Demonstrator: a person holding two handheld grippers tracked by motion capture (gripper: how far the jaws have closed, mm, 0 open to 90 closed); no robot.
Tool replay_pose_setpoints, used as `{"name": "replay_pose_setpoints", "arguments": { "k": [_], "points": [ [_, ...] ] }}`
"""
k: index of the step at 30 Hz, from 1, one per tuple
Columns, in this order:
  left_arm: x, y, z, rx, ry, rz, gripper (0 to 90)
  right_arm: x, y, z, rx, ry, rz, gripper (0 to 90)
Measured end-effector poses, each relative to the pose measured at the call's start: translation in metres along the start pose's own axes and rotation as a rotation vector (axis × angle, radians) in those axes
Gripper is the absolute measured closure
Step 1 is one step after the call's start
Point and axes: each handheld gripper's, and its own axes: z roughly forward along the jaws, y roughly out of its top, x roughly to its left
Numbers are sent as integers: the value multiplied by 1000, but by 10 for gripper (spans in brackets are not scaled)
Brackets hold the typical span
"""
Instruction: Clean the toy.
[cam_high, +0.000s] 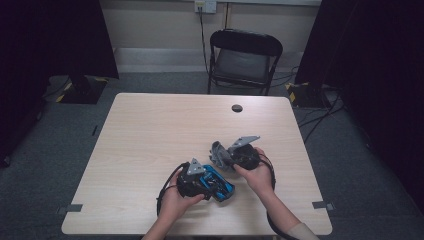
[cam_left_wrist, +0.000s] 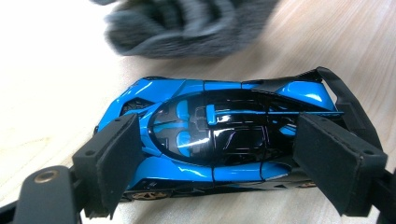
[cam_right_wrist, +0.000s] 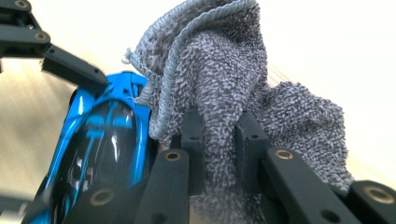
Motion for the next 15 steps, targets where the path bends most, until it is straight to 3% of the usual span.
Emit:
{"name": "replay_pose_setpoints", "arguments": {
  "k": [7, 10, 15],
  "points": [
    [1, 0, 0, 1, 0, 1, 154, 16, 8, 26, 49, 32, -66, 775],
    [0, 1, 0, 5, -2, 3, 154, 15, 4, 23, 50, 49, -57, 775],
    [1, 1, 0, 6, -1, 4, 154, 15, -5, 12, 74, 59, -83, 775]
  ]
}}
